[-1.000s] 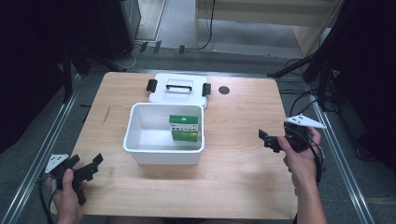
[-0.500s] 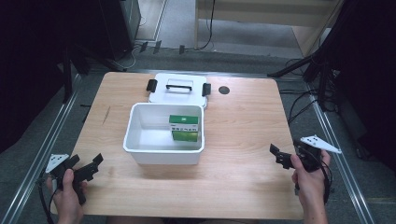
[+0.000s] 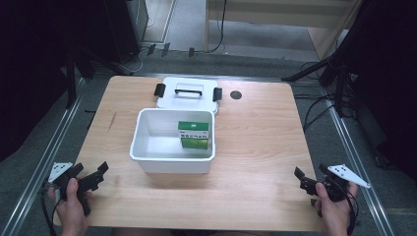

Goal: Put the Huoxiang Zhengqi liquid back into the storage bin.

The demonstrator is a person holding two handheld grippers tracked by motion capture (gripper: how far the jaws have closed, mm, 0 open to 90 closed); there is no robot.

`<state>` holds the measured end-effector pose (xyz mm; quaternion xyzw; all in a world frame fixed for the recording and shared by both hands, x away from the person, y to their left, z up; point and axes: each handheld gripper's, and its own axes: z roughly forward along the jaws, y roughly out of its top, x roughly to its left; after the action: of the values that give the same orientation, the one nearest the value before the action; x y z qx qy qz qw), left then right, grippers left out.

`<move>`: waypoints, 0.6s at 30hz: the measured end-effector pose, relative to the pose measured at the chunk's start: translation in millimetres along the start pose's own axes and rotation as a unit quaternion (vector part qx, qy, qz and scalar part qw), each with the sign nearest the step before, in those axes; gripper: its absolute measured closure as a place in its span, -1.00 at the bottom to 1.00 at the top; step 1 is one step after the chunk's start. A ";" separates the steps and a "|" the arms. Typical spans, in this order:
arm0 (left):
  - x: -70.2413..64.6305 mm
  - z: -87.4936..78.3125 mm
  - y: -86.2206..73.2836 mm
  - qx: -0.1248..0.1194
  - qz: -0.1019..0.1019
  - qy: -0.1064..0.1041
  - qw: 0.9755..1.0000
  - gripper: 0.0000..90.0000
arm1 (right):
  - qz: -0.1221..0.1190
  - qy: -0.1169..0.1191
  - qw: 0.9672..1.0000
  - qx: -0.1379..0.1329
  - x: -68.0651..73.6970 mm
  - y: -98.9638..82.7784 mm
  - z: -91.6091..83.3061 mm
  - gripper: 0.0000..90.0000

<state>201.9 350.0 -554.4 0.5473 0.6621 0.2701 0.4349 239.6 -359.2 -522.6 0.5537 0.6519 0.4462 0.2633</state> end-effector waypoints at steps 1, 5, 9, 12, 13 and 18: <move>-0.1 -0.1 0.1 0.001 0.001 0.001 1.000 -0.91 | 0.001 -0.001 1.000 0.001 -0.8 -3.7 -0.6 -0.93; 0.1 0.1 0.1 0.001 0.001 -0.002 1.000 -0.91 | -0.001 -0.008 1.000 0.004 -5.1 -15.3 -2.7 -0.89; 0.6 0.3 0.5 0.002 0.002 -0.001 1.000 -0.91 | 0.007 -0.004 1.000 -0.001 -5.5 -22.2 -3.9 -0.88; 0.9 0.5 0.6 0.001 0.000 -0.001 1.000 -0.91 | -0.007 -0.015 1.000 0.006 -1.8 -28.0 -2.8 -0.87; 0.9 0.5 0.5 0.001 0.000 -0.001 1.000 -0.91 | -0.017 -0.020 1.000 0.003 1.6 -28.4 -2.8 -0.86; 1.0 0.4 0.5 0.002 0.000 0.000 1.000 -0.91 | -0.019 -0.025 0.999 0.000 4.6 -28.0 -1.2 -0.86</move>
<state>202.4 351.0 -554.4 0.5478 0.6625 0.2687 0.4345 223.8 -354.9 -545.8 0.5523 0.6558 0.4267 0.2879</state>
